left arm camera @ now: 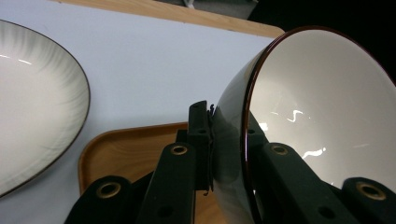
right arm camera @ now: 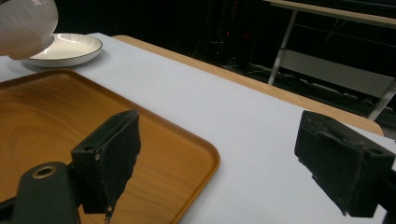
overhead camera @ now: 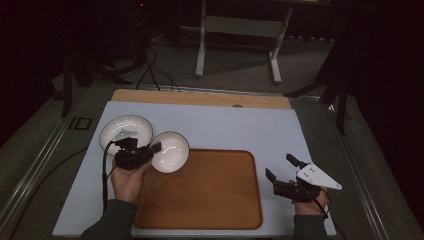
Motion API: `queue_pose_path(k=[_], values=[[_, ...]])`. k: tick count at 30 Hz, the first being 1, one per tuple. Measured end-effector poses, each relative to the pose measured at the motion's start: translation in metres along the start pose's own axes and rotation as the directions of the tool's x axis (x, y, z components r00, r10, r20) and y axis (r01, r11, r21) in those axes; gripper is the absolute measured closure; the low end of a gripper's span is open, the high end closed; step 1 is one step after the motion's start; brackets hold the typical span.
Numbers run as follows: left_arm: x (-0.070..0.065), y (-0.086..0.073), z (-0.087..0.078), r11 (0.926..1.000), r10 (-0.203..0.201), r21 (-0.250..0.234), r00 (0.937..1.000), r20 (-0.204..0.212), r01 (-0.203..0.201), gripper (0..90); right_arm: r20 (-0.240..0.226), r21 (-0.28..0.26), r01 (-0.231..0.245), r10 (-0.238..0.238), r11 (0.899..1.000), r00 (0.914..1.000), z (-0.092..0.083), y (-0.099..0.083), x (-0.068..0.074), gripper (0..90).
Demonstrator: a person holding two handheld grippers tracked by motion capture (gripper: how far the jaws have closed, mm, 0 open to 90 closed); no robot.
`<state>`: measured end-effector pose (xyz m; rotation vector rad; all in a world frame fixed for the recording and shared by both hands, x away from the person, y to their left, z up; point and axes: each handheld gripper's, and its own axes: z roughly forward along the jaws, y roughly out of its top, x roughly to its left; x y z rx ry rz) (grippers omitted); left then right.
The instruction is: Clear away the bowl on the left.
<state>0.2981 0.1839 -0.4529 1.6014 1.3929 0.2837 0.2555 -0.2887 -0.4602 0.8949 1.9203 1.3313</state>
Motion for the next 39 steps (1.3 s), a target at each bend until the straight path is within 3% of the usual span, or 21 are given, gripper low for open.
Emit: queue_pose_path(k=[19,39], values=[[-0.01,-0.01,0.016,0.9974,0.032,0.065,0.9995,0.005,-0.032,81.7,-0.002,-0.001,0.0,0.0,1.0,1.0,0.0,0.0,0.0,14.0],[-0.016,-0.02,0.029,0.9934,0.025,0.112,0.9995,0.018,-0.026,81.8,-0.006,0.0,-0.003,0.003,1.0,1.0,0.001,0.0,0.0,14.0]])
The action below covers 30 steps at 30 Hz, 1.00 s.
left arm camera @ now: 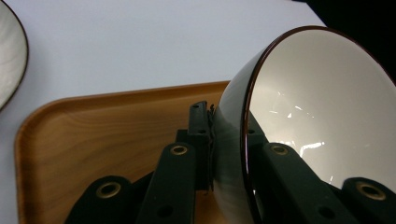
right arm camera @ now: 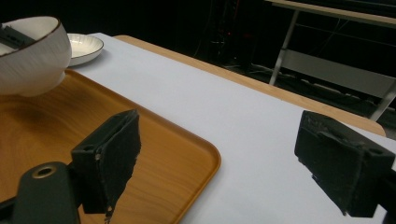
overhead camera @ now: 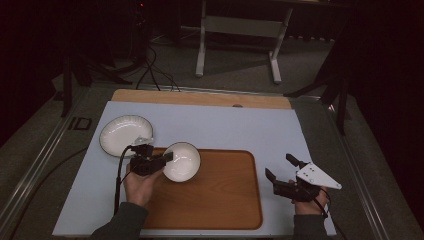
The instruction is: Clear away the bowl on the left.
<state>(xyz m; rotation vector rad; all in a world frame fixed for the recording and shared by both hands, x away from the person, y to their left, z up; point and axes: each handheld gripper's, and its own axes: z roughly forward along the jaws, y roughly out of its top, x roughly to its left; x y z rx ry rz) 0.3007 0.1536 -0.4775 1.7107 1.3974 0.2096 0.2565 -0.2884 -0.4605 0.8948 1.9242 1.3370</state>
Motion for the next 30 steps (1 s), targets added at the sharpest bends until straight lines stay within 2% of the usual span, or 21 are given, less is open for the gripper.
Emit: queue_pose_path(k=[23,30], values=[[-0.009,-0.008,0.013,0.9986,0.027,0.046,0.9996,0.004,-0.027,81.8,-0.005,0.0,0.007,-0.007,1.0,1.0,0.0,0.0,0.001,14.2],[-0.009,-0.01,0.017,0.9979,0.023,0.06,0.9997,0.007,-0.023,81.7,-0.004,0.0,0.006,-0.006,1.0,1.0,0.0,0.0,0.001,14.2]])
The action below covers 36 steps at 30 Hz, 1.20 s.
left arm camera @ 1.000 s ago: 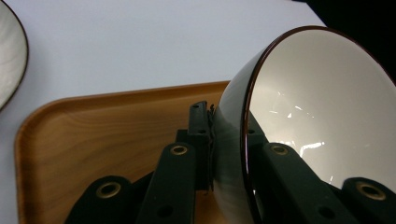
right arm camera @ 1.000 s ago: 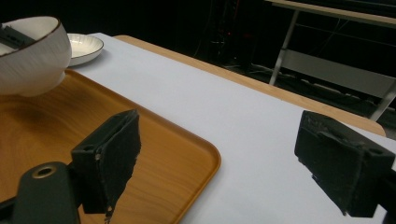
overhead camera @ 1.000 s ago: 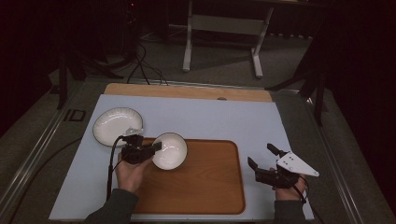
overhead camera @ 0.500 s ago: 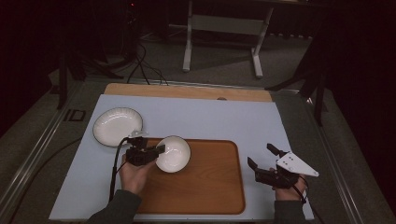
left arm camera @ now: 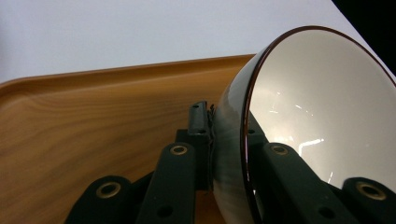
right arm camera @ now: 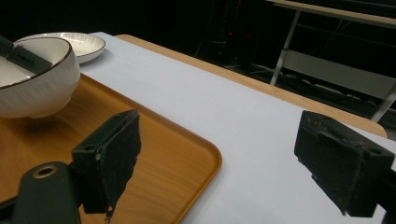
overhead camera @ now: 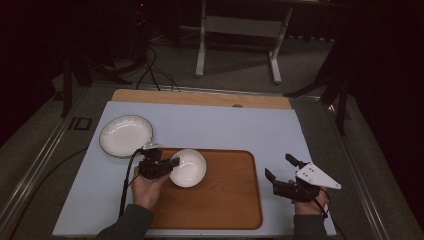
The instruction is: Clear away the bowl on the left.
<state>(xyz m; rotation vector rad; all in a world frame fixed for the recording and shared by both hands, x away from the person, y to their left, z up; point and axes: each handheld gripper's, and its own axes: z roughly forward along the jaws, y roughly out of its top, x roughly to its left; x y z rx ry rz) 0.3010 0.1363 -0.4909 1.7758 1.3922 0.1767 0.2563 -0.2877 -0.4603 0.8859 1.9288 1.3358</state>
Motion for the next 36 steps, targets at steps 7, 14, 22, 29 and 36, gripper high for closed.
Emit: queue_pose_path(k=[7,14,22,29,36], values=[[-0.003,-0.003,0.006,0.9996,0.009,0.025,1.0,0.002,-0.009,81.7,0.001,0.0,0.0,0.0,1.0,1.0,0.0,0.0,0.0,14.2],[-0.003,-0.005,0.01,0.999,0.011,0.044,0.9999,-0.004,-0.011,81.7,0.001,-0.001,0.0,0.0,1.0,1.0,0.0,0.0,0.0,14.2],[-0.005,-0.007,0.014,0.998,0.016,0.062,0.9999,-0.005,-0.015,81.6,0.003,-0.007,0.0,0.0,1.0,1.0,-0.001,0.0,0.0,14.2],[-0.008,-0.009,0.019,0.9957,0.024,0.09,0.9997,-0.003,-0.024,81.3,0.002,-0.007,0.001,-0.001,1.0,1.0,-0.001,0.0,0.0,14.2],[-0.009,-0.012,0.024,0.9917,0.013,0.128,0.9999,-0.009,-0.012,81.2,0.001,-0.007,0.001,-0.001,1.0,1.0,-0.001,0.0,0.0,14.2]])
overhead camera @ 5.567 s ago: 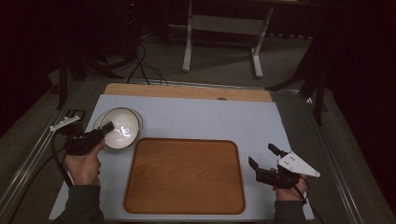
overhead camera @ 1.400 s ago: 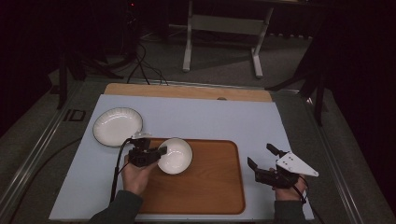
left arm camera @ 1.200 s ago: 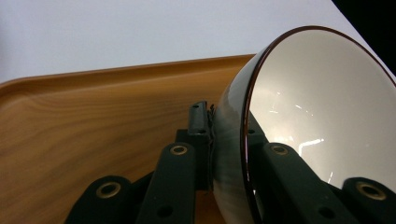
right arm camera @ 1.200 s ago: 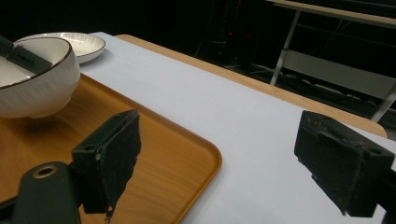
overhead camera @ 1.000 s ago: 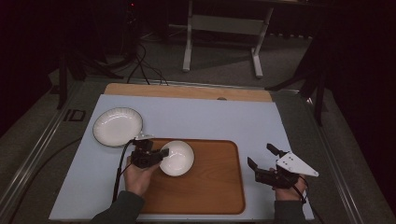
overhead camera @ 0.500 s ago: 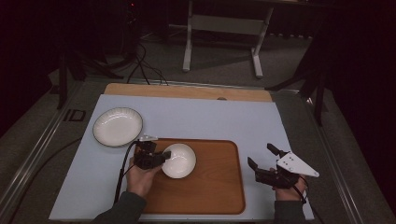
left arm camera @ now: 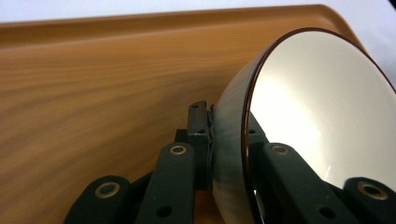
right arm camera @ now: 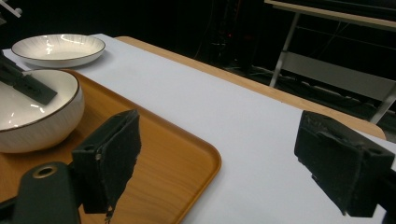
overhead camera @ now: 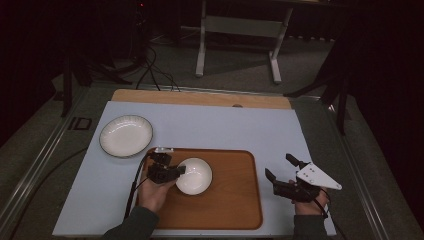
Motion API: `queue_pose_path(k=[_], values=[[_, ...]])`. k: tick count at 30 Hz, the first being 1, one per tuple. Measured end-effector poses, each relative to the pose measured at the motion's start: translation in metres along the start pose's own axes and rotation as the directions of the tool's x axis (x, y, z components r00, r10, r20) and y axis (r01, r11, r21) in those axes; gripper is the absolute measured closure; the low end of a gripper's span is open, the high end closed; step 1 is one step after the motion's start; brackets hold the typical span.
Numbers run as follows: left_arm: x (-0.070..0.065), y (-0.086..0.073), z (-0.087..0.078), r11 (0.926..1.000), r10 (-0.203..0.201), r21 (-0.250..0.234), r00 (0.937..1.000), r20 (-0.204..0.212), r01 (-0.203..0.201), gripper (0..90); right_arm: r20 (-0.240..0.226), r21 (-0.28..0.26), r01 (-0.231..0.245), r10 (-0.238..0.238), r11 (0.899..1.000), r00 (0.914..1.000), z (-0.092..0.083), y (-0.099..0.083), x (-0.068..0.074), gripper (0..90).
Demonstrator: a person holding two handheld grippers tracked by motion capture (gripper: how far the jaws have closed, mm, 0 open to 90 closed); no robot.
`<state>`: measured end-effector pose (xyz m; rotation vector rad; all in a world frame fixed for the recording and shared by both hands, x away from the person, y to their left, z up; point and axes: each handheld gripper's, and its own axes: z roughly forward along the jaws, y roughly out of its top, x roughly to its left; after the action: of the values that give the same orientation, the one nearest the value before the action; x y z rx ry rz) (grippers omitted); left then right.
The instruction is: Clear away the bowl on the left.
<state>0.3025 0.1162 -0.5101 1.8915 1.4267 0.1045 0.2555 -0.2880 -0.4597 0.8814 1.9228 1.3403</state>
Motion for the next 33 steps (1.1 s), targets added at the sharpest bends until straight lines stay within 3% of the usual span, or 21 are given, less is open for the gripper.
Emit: queue_pose_path(k=[5,11,20,28,33], values=[[0.0022,-0.0004,0.0014,0.9998,-0.021,0.007,0.9997,0.012,0.021,81.4,0.003,0.0,0.001,-0.001,1.0,1.0,0.0002,-0.0001,-0.0002,14.2],[0.0006,-0.0007,0.0044,1.0,-0.001,0.006,0.9999,0.013,0.001,80.9,0.002,0.002,0.003,-0.003,1.0,1.0,0.0006,-0.0001,0.0003,14.2],[0.0017,-0.0008,0.0073,0.9998,-0.002,0.018,0.9999,0.016,0.002,77.5,0.003,0.004,0.003,-0.003,1.0,1.0,0.0009,-0.0003,0.0003,14.2],[-0.0019,-0.001,0.006,0.9994,0.009,0.033,0.9998,0.019,-0.01,67.1,0.003,0.002,0.004,-0.004,1.0,1.0,0.0008,-0.0002,0.0002,14.2],[-0.007,0.0031,-0.0011,0.9989,0.046,0.004,0.9989,0.009,-0.046,59.8,0.004,0.0,0.002,-0.002,1.0,1.0,0.0005,-0.0003,-0.0004,14.2]])
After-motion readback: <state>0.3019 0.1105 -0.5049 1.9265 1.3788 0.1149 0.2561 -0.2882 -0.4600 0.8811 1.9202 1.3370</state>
